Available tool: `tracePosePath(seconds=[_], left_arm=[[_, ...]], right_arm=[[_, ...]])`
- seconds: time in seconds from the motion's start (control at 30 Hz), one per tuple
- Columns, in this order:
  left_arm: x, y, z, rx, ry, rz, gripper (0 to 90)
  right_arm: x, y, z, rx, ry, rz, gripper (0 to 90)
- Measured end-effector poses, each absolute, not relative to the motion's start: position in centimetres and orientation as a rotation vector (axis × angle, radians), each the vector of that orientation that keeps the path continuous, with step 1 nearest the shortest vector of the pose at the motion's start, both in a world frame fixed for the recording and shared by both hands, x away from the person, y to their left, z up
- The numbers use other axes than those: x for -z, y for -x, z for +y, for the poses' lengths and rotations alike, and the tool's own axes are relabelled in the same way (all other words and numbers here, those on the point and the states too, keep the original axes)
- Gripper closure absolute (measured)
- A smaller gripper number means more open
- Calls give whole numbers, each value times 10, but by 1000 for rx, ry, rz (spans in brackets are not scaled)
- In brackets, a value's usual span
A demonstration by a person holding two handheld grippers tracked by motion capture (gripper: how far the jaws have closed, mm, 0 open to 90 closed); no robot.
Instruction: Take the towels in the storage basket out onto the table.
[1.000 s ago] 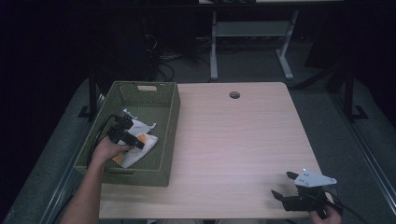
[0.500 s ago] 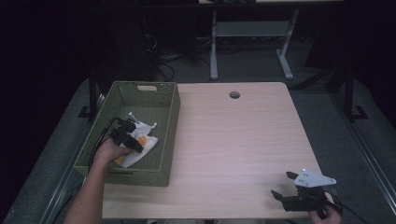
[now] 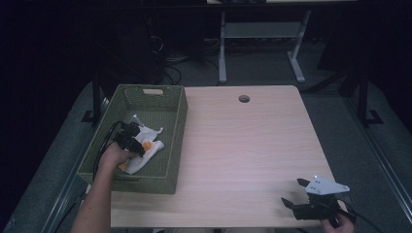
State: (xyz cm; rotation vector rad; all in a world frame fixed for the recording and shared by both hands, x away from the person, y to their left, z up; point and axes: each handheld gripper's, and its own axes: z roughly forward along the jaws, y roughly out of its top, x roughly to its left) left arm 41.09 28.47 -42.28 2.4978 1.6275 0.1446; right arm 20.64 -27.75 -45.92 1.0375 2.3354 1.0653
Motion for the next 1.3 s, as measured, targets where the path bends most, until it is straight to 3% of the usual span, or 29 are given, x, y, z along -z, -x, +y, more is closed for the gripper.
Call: tracePosePath(seconds=[0.07, 0.4, 1.3], left_arm=[[423, -411, 284, -162, -2508, 1628, 714], [419, -412, 284, -158, -2529, 1599, 787], [361, -378, 307, -79, -2108, 1397, 792]], right_arm=[[459, -206, -278, -1063, -1034, 2339, 139], [460, -207, -278, -1064, -1041, 2340, 139], [458, -207, -282, -1085, -1050, 2308, 139]])
